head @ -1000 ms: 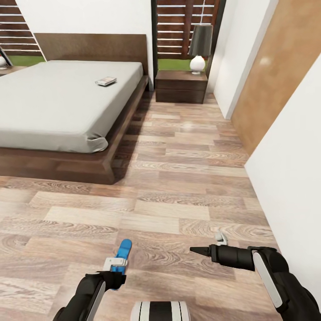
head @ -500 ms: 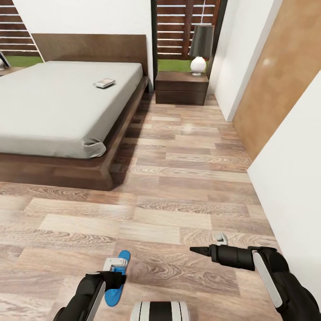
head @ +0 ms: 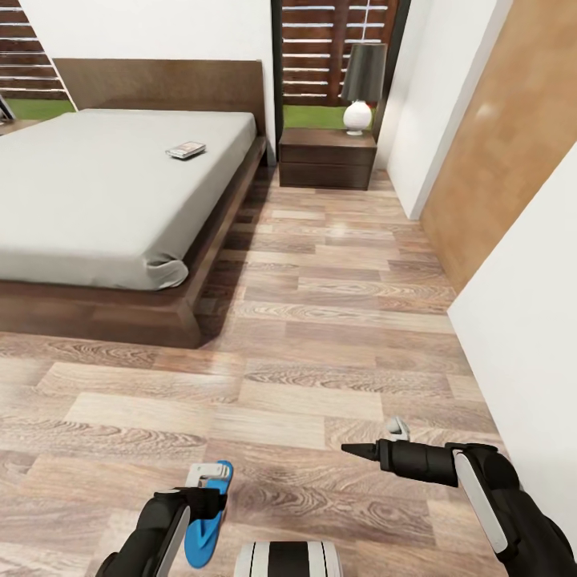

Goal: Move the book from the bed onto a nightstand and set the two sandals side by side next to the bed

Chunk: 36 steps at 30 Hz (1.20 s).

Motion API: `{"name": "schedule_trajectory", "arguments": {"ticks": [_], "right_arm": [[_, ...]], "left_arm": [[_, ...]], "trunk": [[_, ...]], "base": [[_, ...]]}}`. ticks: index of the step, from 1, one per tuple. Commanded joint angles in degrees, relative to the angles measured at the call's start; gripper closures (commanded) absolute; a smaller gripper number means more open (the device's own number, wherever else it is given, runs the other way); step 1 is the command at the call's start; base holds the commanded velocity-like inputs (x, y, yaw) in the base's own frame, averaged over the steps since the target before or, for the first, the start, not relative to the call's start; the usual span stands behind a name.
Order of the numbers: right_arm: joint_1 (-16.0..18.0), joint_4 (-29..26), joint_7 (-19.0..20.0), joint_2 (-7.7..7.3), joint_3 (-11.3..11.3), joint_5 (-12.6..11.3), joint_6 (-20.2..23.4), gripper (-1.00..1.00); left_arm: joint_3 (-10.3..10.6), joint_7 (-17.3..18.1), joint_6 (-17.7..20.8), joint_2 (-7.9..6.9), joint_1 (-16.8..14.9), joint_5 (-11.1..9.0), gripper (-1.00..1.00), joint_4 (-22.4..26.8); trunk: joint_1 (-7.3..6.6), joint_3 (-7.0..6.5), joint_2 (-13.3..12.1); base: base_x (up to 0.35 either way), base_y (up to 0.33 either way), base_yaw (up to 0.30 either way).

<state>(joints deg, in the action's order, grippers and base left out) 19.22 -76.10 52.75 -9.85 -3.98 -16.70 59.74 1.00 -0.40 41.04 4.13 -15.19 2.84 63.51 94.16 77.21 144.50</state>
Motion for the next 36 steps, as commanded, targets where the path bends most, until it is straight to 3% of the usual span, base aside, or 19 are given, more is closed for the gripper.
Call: {"name": "schedule_trajectory", "arguments": {"ticks": [1,8,12,17,19,23,25,31,36], "right_arm": [[0.0,0.0,0.3,0.00,-0.1,0.2,0.2,-1.00],[0.0,0.0,0.3,0.00,0.0,0.2,0.2,-1.00],[0.0,0.0,0.3,0.00,0.0,0.2,0.2,-1.00],[0.0,0.0,0.3,0.00,-0.1,0.2,0.2,-1.00],[0.0,0.0,0.3,0.00,0.0,0.2,0.2,-1.00],[0.0,0.0,0.3,0.00,0.0,0.2,0.2,-1.00],[0.0,0.0,0.3,0.00,0.0,0.2,0.2,-1.00],[0.0,0.0,0.3,0.00,0.0,0.2,0.2,-1.00],[0.0,0.0,0.3,0.00,0.0,0.2,0.2,-1.00]], "left_arm": [[0.1,0.0,0.3,0.00,0.0,0.3,-1.00,0.1],[0.1,-0.1,0.2,0.02,0.0,0.3,-1.00,0.1],[0.1,0.0,-1.1,0.01,0.0,0.3,-1.00,0.0],[0.1,-2.5,-9.9,0.00,0.0,0.2,-1.00,-1.2],[0.0,-3.3,-11.3,0.00,0.0,0.1,-1.00,-2.3],[-0.1,-5.2,-19.3,-0.13,0.0,0.1,-1.00,-7.6],[-0.1,-5.3,-21.4,-0.15,0.0,0.1,-1.00,-8.8],[-0.1,-5.4,-23.4,-0.17,0.0,0.2,-1.00,-10.8],[0.0,-5.4,-23.6,-0.14,0.0,0.3,-1.00,-11.1]], "trunk": [[0.01,0.27,0.0],[0.19,1.82,0.1],[0.19,1.82,0.1],[0.19,1.82,0.1],[0.19,1.82,0.1],[0.19,1.82,0.1],[0.19,1.82,0.1],[0.19,1.82,0.1],[0.32,2.93,0.2]], "base": [[0.001,0.000,0.000],[0.000,0.000,0.000],[0.000,0.000,0.000],[0.000,0.000,0.000],[0.000,0.000,0.000],[0.000,0.000,0.000],[0.000,0.000,0.000],[0.000,0.000,0.000],[0.000,0.000,0.000]]}}
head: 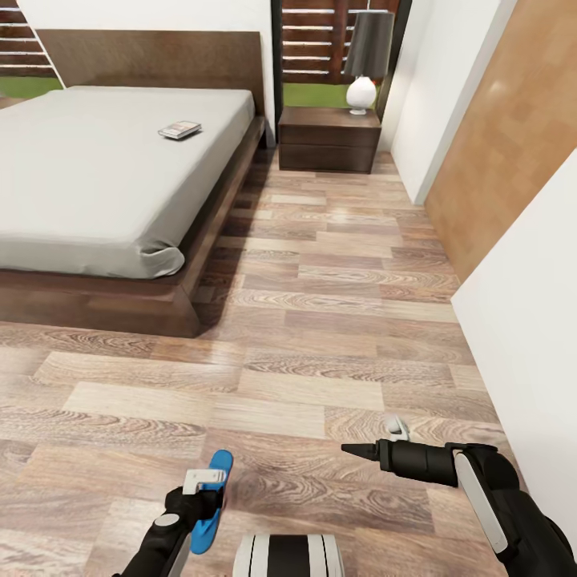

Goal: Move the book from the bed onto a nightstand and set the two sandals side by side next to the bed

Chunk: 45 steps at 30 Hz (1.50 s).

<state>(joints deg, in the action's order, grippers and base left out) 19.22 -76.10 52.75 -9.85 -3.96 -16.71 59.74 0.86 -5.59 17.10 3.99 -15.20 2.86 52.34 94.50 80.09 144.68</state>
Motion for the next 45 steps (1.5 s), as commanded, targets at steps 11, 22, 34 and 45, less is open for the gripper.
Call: {"name": "schedule_trajectory", "arguments": {"ticks": [11,22,34,45], "right_arm": [[0.0,0.0,0.3,0.00,0.0,0.2,0.2,-1.00],[0.0,0.0,0.3,0.00,0.0,0.2,0.2,-1.00],[0.0,0.0,0.3,0.00,0.0,0.2,0.2,-1.00],[0.0,-0.1,0.3,0.00,0.0,0.2,0.2,-1.00]], "left_arm": [[0.1,-0.1,0.4,0.05,0.0,0.4,-1.00,0.1],[0.1,-0.2,0.4,0.01,0.0,0.4,-1.00,0.1],[0.1,-0.3,0.4,-0.02,0.0,0.4,-1.00,0.3],[0.1,-0.5,0.4,0.01,0.0,0.4,-1.00,0.5]], "trunk": [[0.27,2.48,0.2],[0.55,4.92,0.3],[0.74,6.47,0.4],[0.74,6.47,0.4]], "base": [[0.000,0.000,0.000],[0.000,0.000,0.000],[0.000,0.000,0.000],[0.016,0.000,0.000]]}}
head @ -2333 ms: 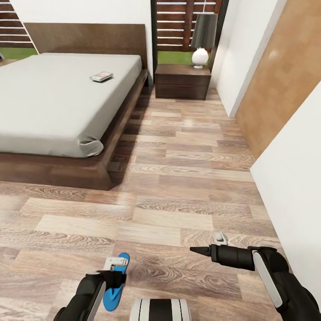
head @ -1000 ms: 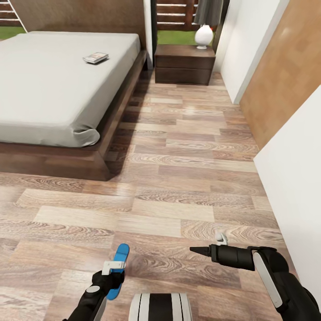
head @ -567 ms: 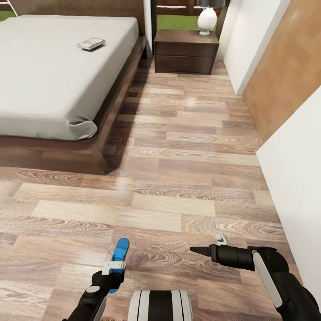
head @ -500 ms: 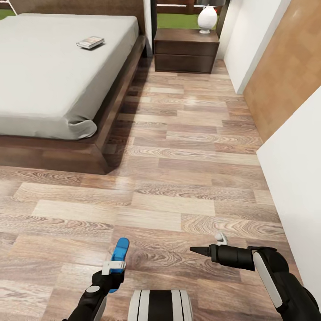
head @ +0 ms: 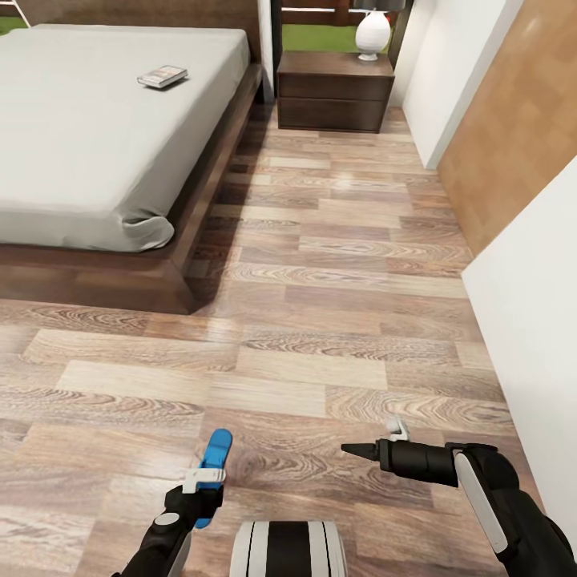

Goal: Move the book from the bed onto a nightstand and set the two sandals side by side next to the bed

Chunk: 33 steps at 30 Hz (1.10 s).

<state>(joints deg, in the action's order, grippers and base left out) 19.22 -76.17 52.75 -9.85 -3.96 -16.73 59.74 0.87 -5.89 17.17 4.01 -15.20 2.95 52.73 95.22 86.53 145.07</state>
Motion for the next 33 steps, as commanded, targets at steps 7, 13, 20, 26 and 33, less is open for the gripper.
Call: {"name": "schedule_trajectory", "arguments": {"ticks": [7,13,20,26,33], "right_arm": [[0.0,0.0,0.3,0.00,0.0,0.2,0.2,-1.00],[0.0,0.0,0.3,0.00,0.0,0.2,0.2,-1.00],[0.0,0.0,0.3,0.00,0.0,0.2,0.2,-1.00],[0.0,0.0,0.3,0.00,-0.1,0.2,0.2,-1.00],[0.0,0.0,0.3,0.00,-0.1,0.2,0.2,-1.00]], "left_arm": [[0.1,-0.3,0.4,0.03,0.0,0.3,-1.00,0.2],[0.1,-0.3,0.4,0.03,0.0,0.3,-1.00,0.2],[0.1,-0.3,0.4,0.03,0.0,0.3,-1.00,0.2],[0.1,-0.3,0.4,0.03,0.0,0.3,-1.00,0.2],[0.1,-0.3,0.4,0.03,0.0,0.3,-1.00,0.2]], "trunk": [[0.01,0.03,0.0],[0.01,0.03,0.0],[0.01,0.03,0.0],[0.01,0.03,0.0],[0.16,1.36,0.1]], "base": [[0.128,0.000,0.000],[0.055,0.000,0.000],[0.111,0.000,0.000],[0.009,0.000,0.000],[0.001,0.000,0.000]]}}
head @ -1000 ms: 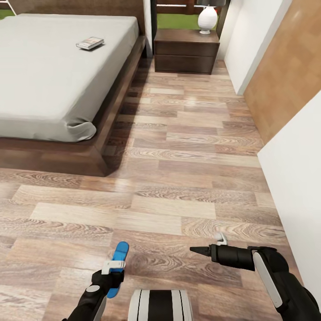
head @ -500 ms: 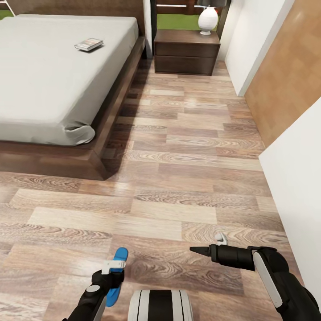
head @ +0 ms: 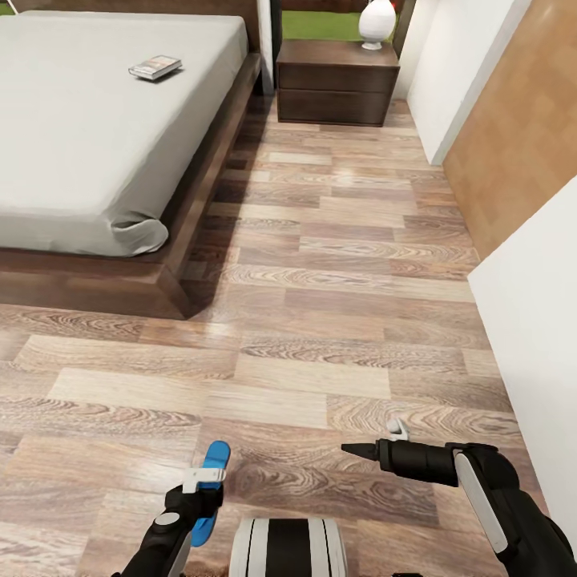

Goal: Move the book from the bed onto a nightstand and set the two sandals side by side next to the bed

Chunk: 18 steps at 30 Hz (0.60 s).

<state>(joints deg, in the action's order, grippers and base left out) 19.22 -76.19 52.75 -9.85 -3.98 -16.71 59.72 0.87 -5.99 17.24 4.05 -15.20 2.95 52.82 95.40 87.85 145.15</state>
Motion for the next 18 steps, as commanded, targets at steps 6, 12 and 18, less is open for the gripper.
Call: {"name": "schedule_trajectory", "arguments": {"ticks": [6,12,18], "right_arm": [[0.0,0.0,0.3,0.00,0.0,0.2,0.2,-1.00],[0.0,0.0,0.3,0.00,0.0,0.2,0.2,-1.00],[0.0,0.0,0.3,0.00,0.0,0.2,0.2,-1.00]], "left_arm": [[0.1,-0.2,0.3,-0.01,0.0,0.3,-1.00,0.1],[0.1,-0.2,0.3,-0.01,0.0,0.3,-1.00,0.1],[0.1,-0.2,0.3,-0.01,0.0,0.3,-1.00,0.1]], "trunk": [[0.14,1.37,0.1],[0.30,2.70,0.2],[0.35,3.14,0.2]], "base": [[0.000,0.000,0.000],[0.000,0.000,0.000],[0.000,0.000,0.000]]}}
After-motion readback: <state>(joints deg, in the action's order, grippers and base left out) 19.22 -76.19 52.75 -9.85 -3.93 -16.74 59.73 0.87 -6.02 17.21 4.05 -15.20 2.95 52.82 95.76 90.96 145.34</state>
